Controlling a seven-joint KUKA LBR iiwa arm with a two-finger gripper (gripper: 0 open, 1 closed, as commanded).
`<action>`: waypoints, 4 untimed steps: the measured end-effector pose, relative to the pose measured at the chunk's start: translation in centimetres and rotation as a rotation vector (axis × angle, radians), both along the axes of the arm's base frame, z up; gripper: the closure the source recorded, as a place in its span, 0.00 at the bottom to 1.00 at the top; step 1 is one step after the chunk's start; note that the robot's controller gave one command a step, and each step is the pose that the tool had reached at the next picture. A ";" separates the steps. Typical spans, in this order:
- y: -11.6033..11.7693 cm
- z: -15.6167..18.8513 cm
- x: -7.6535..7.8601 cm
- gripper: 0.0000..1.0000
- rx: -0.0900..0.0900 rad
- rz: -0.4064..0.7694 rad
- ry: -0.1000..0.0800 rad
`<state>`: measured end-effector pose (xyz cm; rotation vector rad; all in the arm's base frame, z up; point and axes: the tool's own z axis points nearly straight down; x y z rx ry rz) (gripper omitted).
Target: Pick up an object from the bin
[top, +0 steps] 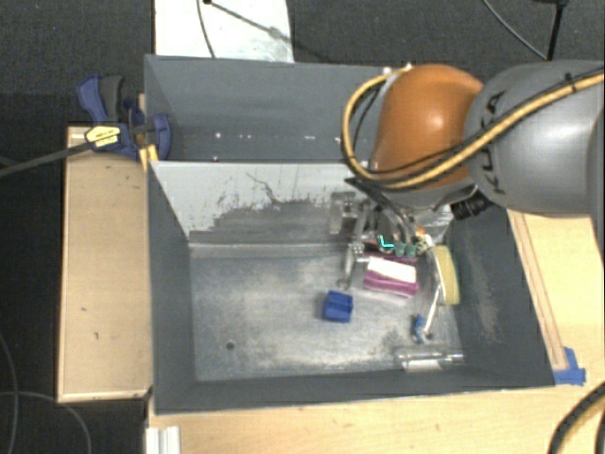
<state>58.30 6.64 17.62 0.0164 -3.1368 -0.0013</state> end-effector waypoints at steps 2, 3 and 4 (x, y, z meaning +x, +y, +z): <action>-1.2 -7.5 -7.9 0.00 0.000 -0.200 -0.006; -0.4 -7.6 -7.8 0.00 0.000 -0.258 -0.008; -1.2 -10.6 -7.6 0.00 0.001 -0.356 -0.010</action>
Offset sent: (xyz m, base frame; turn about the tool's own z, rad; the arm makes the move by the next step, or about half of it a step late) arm -0.0638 -0.0132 -0.1062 0.0030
